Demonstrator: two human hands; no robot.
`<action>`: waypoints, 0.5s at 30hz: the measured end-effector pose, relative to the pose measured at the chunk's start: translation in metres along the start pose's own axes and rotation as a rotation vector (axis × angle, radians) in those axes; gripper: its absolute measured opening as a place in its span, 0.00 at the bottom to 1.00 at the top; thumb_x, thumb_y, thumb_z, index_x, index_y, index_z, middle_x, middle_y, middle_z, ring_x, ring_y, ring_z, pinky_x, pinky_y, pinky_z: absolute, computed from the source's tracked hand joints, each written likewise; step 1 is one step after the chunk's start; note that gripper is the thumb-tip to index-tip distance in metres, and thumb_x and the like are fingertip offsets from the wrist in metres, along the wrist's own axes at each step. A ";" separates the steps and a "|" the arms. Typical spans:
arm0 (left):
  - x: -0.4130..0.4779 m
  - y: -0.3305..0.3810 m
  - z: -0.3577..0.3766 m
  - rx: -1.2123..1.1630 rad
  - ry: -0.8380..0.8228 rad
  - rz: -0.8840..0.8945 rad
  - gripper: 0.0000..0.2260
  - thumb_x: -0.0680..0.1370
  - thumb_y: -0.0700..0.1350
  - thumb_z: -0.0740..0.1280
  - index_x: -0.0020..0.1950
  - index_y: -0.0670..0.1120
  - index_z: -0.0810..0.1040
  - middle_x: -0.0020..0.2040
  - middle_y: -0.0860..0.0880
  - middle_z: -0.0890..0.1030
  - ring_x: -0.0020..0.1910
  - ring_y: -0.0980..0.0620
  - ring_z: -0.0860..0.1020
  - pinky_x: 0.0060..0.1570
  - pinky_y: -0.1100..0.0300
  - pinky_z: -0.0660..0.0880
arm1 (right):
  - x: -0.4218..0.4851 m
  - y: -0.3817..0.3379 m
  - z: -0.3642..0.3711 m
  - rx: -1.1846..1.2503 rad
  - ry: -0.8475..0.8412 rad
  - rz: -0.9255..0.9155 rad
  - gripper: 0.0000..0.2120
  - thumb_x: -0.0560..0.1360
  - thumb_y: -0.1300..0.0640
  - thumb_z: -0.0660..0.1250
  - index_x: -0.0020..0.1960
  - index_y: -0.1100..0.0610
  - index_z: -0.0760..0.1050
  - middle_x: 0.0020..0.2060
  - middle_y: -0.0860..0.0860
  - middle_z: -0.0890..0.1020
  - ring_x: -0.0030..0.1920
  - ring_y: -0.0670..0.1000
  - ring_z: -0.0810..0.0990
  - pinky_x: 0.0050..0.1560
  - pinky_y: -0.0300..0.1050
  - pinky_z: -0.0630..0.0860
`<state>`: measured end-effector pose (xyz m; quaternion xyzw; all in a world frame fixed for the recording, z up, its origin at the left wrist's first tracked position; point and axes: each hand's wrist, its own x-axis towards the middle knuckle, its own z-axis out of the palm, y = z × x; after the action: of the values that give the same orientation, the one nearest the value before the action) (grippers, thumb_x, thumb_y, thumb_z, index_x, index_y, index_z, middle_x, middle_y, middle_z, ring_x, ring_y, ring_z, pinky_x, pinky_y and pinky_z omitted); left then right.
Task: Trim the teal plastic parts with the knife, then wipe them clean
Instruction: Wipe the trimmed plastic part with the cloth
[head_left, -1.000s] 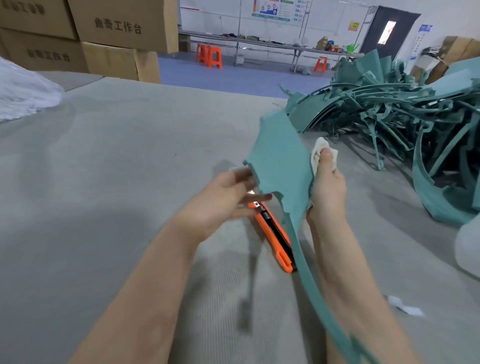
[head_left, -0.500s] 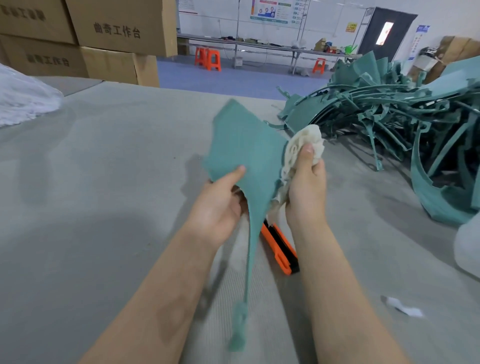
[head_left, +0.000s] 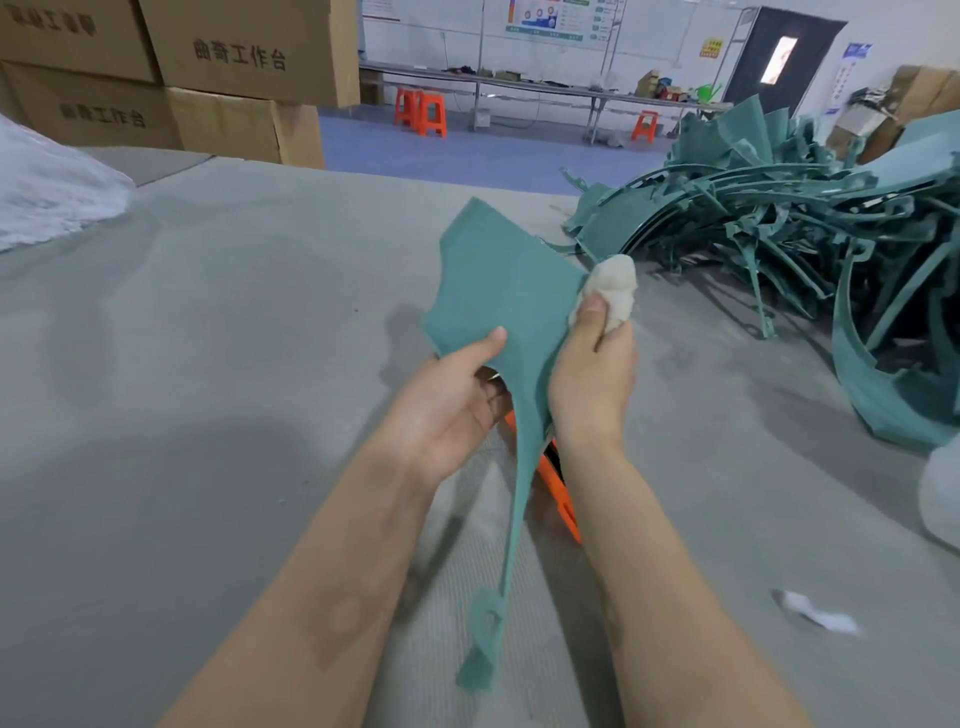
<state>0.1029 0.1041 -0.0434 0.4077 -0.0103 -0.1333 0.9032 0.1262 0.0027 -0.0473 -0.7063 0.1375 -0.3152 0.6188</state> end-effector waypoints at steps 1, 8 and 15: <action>0.000 -0.002 0.001 0.014 -0.006 -0.016 0.10 0.81 0.38 0.59 0.59 0.42 0.76 0.45 0.48 0.84 0.37 0.55 0.83 0.36 0.63 0.80 | 0.003 0.001 -0.003 0.013 0.032 0.020 0.14 0.83 0.50 0.54 0.49 0.59 0.71 0.40 0.49 0.77 0.42 0.51 0.74 0.40 0.42 0.65; -0.001 -0.002 0.002 0.131 0.058 0.031 0.09 0.81 0.36 0.60 0.58 0.43 0.76 0.44 0.48 0.84 0.37 0.54 0.83 0.37 0.60 0.81 | 0.017 0.012 -0.008 0.133 0.078 0.174 0.12 0.83 0.49 0.56 0.52 0.57 0.71 0.43 0.49 0.78 0.44 0.50 0.77 0.45 0.42 0.70; -0.005 0.009 -0.005 0.358 0.149 0.146 0.07 0.82 0.50 0.60 0.49 0.52 0.77 0.44 0.53 0.85 0.46 0.50 0.83 0.47 0.55 0.80 | -0.001 -0.005 -0.013 0.021 -0.317 -0.246 0.05 0.79 0.56 0.62 0.52 0.48 0.74 0.46 0.49 0.79 0.45 0.45 0.77 0.52 0.47 0.74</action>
<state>0.1006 0.1144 -0.0391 0.5687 0.0033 -0.0330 0.8219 0.1168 -0.0058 -0.0421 -0.7521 -0.0522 -0.2745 0.5969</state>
